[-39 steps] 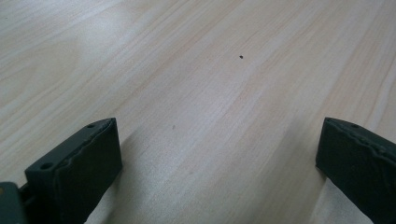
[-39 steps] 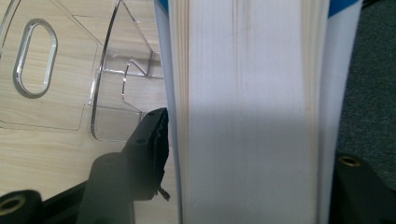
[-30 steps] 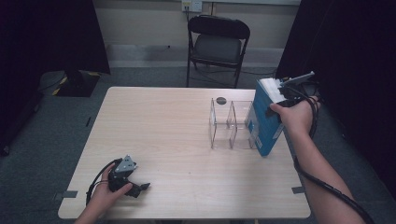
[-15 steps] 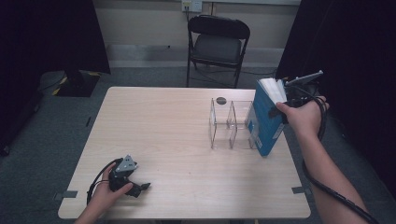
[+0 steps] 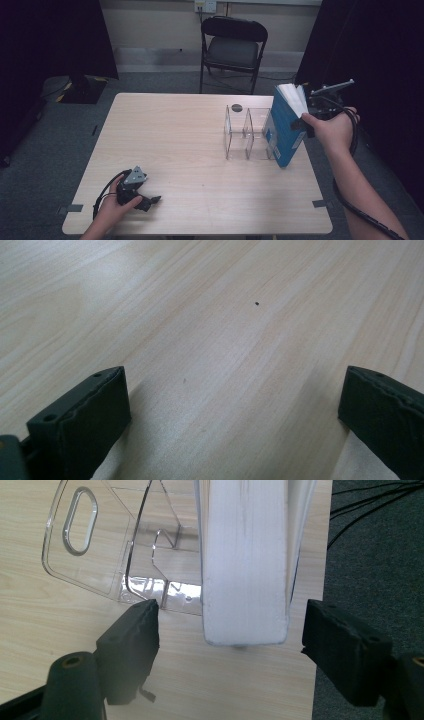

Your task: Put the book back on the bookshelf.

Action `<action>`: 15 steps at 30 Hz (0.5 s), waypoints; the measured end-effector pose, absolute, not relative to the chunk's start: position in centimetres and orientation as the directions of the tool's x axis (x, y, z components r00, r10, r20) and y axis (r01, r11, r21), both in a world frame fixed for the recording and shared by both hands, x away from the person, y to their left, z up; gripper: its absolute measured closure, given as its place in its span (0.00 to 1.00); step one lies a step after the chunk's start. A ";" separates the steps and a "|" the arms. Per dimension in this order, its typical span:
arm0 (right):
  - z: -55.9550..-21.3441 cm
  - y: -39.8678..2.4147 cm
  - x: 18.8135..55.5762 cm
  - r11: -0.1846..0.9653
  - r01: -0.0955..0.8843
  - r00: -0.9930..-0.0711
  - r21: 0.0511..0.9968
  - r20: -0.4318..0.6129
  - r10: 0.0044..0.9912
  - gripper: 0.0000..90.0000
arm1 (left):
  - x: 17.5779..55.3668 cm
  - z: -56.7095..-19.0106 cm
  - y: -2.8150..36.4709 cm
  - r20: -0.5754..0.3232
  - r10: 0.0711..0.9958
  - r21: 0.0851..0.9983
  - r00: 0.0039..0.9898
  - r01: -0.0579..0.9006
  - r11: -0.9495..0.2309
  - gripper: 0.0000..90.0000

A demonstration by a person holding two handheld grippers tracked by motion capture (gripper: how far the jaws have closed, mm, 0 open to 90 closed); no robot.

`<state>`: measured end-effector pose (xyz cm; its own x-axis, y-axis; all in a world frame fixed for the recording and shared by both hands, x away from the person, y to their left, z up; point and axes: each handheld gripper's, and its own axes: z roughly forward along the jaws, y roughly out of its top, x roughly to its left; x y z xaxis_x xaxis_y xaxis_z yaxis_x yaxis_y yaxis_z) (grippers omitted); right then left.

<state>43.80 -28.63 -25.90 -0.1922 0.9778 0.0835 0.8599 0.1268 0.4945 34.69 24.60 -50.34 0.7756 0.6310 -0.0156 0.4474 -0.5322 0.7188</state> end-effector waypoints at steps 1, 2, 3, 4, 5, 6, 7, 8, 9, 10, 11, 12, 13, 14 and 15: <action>-25.9 -28.6 43.7 0.131 0.859 -0.195 0.496 0.080 0.978 0.24 | 34.7 -50.3 24.7 -0.011 0.626 0.716 0.779 0.443 -0.540 0.00; -26.0 -28.5 43.5 0.140 0.859 -0.203 0.492 0.076 0.976 0.24 | 34.7 -50.3 24.7 -0.011 0.627 0.716 0.779 0.444 -0.539 0.00; -26.1 -28.4 43.4 0.141 0.859 -0.205 0.492 0.078 0.976 0.24 | 34.7 -50.3 24.7 -0.011 0.627 0.715 0.779 0.444 -0.540 0.00; -26.2 -28.4 43.2 0.150 0.855 -0.215 0.496 0.077 0.974 0.24 | 34.7 -50.3 24.7 -0.010 0.626 0.716 0.779 0.443 -0.540 0.00; -26.2 -28.3 43.1 0.156 0.854 -0.221 0.496 0.075 0.972 0.23 | 34.7 -50.3 24.7 -0.011 0.626 0.715 0.779 0.444 -0.540 0.00; -26.2 -28.2 43.0 0.160 0.854 -0.223 0.495 0.071 0.972 0.23 | 34.7 -50.3 24.7 -0.010 0.626 0.715 0.780 0.443 -0.540 0.00; -26.3 -28.2 42.9 0.161 0.850 -0.226 0.501 0.072 0.971 0.23 | 34.7 -50.3 24.7 -0.010 0.626 0.715 0.779 0.444 -0.540 0.00; -26.3 -28.2 42.9 0.159 0.852 -0.226 0.499 0.076 0.971 0.23 | 34.7 -50.3 24.7 -0.011 0.626 0.715 0.779 0.444 -0.540 0.00; -26.3 -28.2 42.8 0.159 0.853 -0.227 0.497 0.079 0.971 0.23 | 34.7 -50.3 24.7 -0.010 0.626 0.715 0.780 0.443 -0.540 0.00; -26.4 -28.1 42.7 0.164 0.852 -0.234 0.497 0.080 0.969 0.23 | 34.7 -50.3 24.7 -0.010 0.627 0.715 0.779 0.444 -0.541 0.00; -26.4 -28.1 42.6 0.172 0.848 -0.243 0.501 0.080 0.967 0.23 | 34.7 -50.3 24.7 -0.010 0.626 0.715 0.780 0.443 -0.541 0.00; -26.4 -28.0 42.5 0.171 0.848 -0.242 0.502 0.081 0.967 0.23 | 34.7 -50.3 24.7 -0.010 0.626 0.715 0.780 0.444 -0.541 0.00; -26.5 -28.0 42.4 0.173 0.847 -0.246 0.502 0.083 0.966 0.23 | 34.7 -50.3 24.7 -0.010 0.626 0.715 0.780 0.443 -0.541 0.00; -26.5 -28.0 42.4 0.174 0.847 -0.248 0.503 0.083 0.965 0.23 | 34.7 -50.3 24.7 -0.010 0.626 0.715 0.780 0.443 -0.541 0.00; -26.6 -28.0 42.3 0.180 0.846 -0.255 0.502 0.084 0.963 0.23 | 34.7 -50.3 24.7 -0.010 0.626 0.715 0.780 0.444 -0.541 0.00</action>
